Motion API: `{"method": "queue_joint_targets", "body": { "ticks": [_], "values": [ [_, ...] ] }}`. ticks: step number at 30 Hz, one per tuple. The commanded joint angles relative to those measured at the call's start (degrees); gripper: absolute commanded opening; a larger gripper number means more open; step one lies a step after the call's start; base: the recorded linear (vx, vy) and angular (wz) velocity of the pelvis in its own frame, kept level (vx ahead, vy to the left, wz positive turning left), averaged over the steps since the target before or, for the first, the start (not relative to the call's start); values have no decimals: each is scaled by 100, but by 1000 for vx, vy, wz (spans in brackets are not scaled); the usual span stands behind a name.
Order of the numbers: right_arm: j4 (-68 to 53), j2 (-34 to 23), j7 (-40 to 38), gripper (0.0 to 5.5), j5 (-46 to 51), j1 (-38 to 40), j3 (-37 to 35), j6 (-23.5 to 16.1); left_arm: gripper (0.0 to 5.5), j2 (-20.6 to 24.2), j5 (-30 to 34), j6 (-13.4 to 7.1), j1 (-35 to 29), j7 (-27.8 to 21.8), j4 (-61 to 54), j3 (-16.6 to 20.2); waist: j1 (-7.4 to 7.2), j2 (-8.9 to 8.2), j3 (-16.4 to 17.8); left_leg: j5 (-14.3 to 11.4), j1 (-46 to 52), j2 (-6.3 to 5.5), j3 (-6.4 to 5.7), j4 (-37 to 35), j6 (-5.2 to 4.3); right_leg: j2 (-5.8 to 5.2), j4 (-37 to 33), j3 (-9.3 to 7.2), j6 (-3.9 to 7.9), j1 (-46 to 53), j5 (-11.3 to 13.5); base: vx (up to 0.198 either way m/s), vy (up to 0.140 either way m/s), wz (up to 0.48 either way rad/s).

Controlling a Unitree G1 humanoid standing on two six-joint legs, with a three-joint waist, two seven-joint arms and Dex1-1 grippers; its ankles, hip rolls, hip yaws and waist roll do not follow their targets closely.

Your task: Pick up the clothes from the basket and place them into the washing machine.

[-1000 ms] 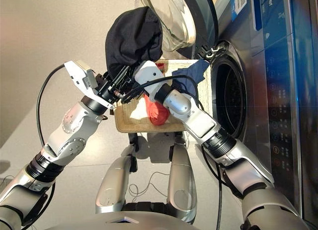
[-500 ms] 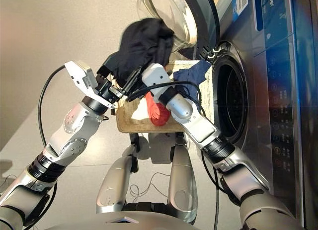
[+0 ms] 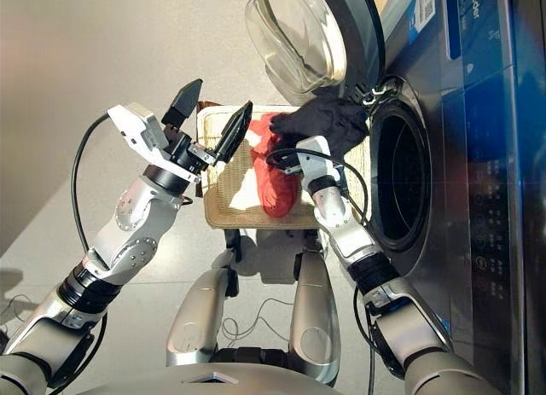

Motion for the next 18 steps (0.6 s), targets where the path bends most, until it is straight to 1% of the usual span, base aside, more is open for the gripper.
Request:
{"method": "queue_joint_targets", "body": {
  "ticks": [1,4,8,10,15,18],
  "values": [
    [94,289,-532,0,-328,-54,-234,-554,550,18,143,-550,-27,67,-232,-46,69,-284,-383,-242,-40,-213,-68,255,-28,-232,-844,111,521,588,371,0,0,0],
    [704,431,-792,0,-27,-57,-480,-547,550,-28,139,-592,-66,148,-241,-93,101,-288,-377,-255,-70,-211,-113,294,-27,-230,-820,81,511,600,338,0,0,0],
    [1061,509,-1054,0,357,-21,-760,-573,550,-174,169,-614,-39,355,-192,-117,120,-286,-331,-278,-134,-202,-170,374,-30,-211,-741,43,479,586,275,0,0,0],
    [1413,521,-1237,0,557,-93,-933,-619,550,-242,169,-618,-55,428,-162,-167,150,-269,-307,-300,-176,-205,-223,434,-27,-198,-653,24,459,558,219,0,0,0],
    [2041,311,-1557,0,688,-385,-1160,-571,550,-270,152,-634,-91,544,-170,-233,218,-230,-257,-402,-340,-191,-327,695,-7,-172,-394,1,421,449,90,0,0,0],
    [2537,46,-1725,0,798,-719,-1271,-485,550,-306,100,-650,-162,578,-185,-325,273,-215,-187,-489,-545,-187,-387,973,-4,-146,-125,-4,399,274,-21,-8,-14,77]
  ]
}}
